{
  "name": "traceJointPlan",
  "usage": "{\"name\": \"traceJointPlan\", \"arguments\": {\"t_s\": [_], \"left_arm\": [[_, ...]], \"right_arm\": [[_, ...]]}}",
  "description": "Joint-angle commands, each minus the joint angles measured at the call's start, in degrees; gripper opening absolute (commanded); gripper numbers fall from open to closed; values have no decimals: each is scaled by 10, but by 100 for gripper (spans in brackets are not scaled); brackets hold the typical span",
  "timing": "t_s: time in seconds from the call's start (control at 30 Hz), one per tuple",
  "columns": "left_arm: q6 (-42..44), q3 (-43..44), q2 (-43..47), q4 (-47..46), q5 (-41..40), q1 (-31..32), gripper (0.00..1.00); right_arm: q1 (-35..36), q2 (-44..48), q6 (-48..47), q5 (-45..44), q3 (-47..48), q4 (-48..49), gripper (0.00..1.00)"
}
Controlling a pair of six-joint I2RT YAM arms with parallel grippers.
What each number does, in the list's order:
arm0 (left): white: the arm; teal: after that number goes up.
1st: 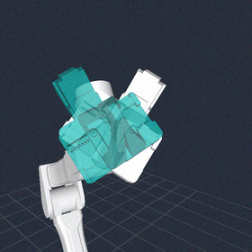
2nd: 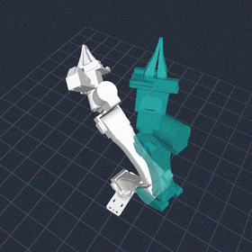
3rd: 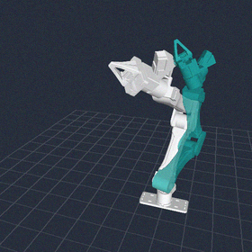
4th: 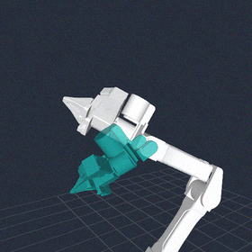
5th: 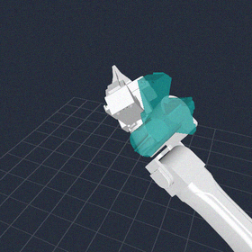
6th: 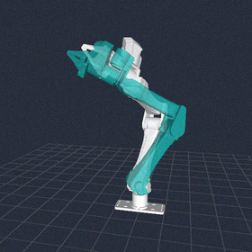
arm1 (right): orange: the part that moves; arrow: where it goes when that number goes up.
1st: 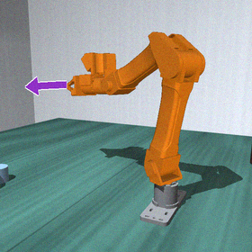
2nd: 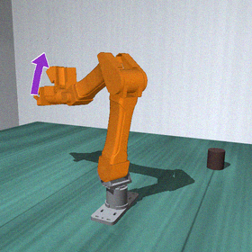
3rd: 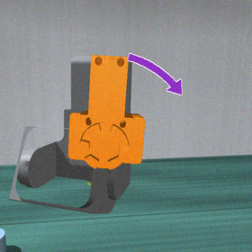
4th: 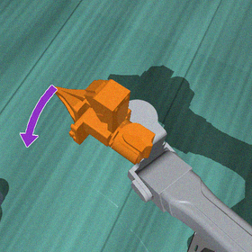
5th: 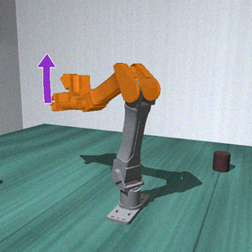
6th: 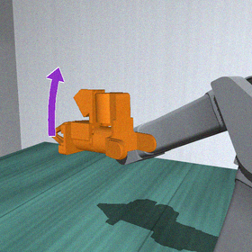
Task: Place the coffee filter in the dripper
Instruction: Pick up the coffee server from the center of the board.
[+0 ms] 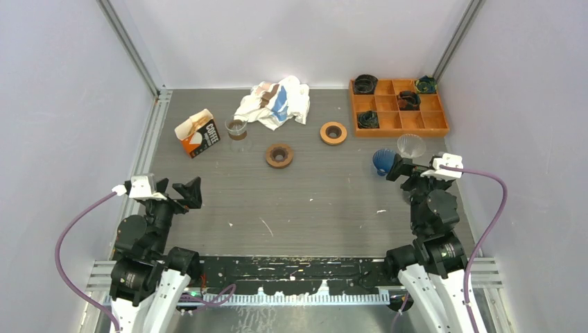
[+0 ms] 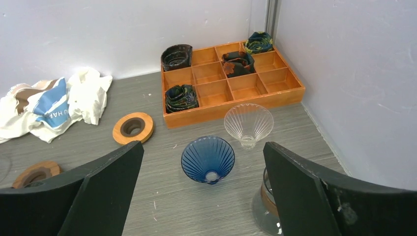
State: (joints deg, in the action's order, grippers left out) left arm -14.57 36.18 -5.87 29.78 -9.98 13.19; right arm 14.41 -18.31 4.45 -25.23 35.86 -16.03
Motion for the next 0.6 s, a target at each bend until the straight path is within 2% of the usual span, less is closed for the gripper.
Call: {"name": "traceJointPlan", "arguments": {"t_s": [0.0,0.27,0.57], "left_arm": [[6,-1,0,-39,5,-3,99],[2,1,16,-33,4,-3,99],[-23,23,19,8,7,-4,99]], "right_arm": [[3,3,4,-14,21,14,100],[3,7,8,-26,29,7,100],[3,-61,27,-25,101,-92,100]]}}
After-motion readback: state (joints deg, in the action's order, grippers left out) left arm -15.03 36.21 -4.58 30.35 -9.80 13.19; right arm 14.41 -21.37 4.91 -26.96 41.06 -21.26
